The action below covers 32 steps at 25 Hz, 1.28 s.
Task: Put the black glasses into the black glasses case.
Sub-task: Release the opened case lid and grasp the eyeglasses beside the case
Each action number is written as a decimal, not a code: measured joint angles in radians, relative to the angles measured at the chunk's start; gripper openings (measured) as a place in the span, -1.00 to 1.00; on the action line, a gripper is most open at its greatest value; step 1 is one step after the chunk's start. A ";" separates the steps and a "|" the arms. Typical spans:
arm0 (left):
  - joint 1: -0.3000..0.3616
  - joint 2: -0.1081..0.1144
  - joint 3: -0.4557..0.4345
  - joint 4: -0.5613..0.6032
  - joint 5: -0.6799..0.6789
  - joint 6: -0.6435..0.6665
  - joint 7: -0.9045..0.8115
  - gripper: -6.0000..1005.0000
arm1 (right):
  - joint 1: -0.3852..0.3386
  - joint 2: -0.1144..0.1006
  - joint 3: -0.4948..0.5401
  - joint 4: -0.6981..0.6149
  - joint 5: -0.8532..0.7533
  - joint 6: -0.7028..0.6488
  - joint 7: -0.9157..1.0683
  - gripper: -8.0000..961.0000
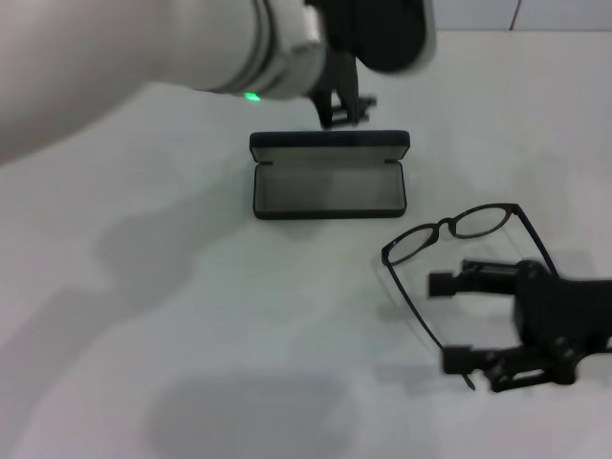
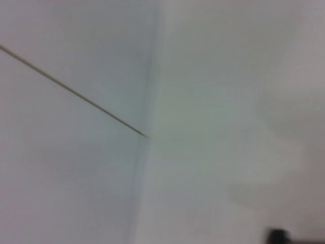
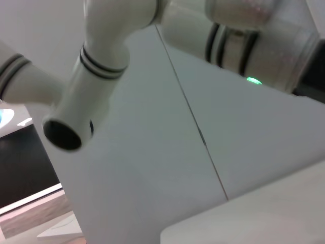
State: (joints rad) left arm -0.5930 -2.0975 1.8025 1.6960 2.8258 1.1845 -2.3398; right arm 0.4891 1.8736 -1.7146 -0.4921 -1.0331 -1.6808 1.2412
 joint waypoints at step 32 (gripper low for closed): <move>0.441 0.004 -0.430 -0.668 -1.534 0.130 0.934 -0.17 | 0.400 0.142 0.468 -0.632 -1.521 0.095 0.665 0.66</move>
State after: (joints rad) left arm -0.1525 -2.0935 1.3727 1.0275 1.2914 1.3150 -1.4054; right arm 0.8893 2.0158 -1.2468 -1.1246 -2.5538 -1.5853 1.9066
